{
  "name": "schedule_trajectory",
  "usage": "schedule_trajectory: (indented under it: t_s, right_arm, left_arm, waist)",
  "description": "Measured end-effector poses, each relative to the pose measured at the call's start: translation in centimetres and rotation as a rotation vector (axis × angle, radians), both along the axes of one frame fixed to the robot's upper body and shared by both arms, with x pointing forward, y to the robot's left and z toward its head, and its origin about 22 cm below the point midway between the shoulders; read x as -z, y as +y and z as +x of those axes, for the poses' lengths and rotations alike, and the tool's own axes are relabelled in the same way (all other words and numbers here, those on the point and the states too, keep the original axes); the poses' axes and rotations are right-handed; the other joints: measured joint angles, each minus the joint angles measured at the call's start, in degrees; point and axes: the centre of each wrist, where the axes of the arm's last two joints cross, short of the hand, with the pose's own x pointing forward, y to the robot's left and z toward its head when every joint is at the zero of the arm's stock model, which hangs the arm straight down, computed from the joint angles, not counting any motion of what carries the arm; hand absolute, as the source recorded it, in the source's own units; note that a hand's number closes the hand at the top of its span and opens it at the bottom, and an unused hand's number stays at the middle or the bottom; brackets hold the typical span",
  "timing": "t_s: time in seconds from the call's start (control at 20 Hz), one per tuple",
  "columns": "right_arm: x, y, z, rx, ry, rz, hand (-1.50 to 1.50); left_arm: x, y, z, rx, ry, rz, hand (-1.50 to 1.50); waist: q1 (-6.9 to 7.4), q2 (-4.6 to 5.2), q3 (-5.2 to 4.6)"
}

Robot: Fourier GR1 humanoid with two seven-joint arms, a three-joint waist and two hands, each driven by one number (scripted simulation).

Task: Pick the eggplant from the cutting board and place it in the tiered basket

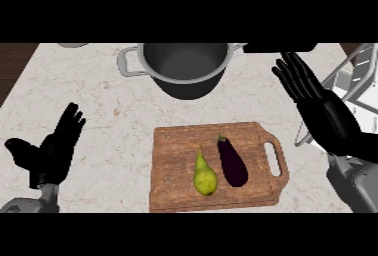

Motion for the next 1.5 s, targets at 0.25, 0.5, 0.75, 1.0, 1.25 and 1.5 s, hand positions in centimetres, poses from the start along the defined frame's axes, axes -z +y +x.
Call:
schedule_trajectory:
  t_s: [0.25, 0.5, 0.75, 1.0, 1.25, 1.5]
  right_arm:
    - [2.3, 0.8, -0.6, 0.169, 0.161, 0.013, 1.5]
    - [6.3, -3.4, -1.3, 0.581, 0.324, -0.083, -1.5]
    - [7.7, -2.6, -3.4, 0.812, 0.347, -0.183, -1.5]
    - [6.2, -2.6, -5.1, 0.825, 0.446, -0.379, -1.5]
    - [3.4, -2.1, -5.2, 0.712, 0.595, -0.655, -1.5]
    - [-0.7, 0.4, -3.9, 0.641, 0.686, -0.843, -1.5]
  left_arm:
    - [-1.7, 1.0, 1.2, 0.001, -0.062, 0.174, 0.0]
    - [-2.2, 2.4, 1.2, -0.017, -0.081, 0.293, 0.0]
    - [-2.3, 2.7, 1.0, -0.01, -0.08, 0.353, 0.0]
    - [-2.3, 2.3, 1.3, 0.006, -0.077, 0.37, 0.0]
    - [-2.7, 1.5, 2.0, 0.037, -0.09, 0.382, 0.0]
    - [-2.8, 0.7, 2.4, 0.06, -0.097, 0.384, 0.0]
  waist:
    - [0.34, 0.01, -0.6]
    - [-2.5, -0.22, -1.05]
    - [-1.49, -1.38, -2.15]
    - [-0.92, -1.04, -1.89]
    - [0.6, -0.53, -1.62]
    - [2.11, -0.12, -1.32]
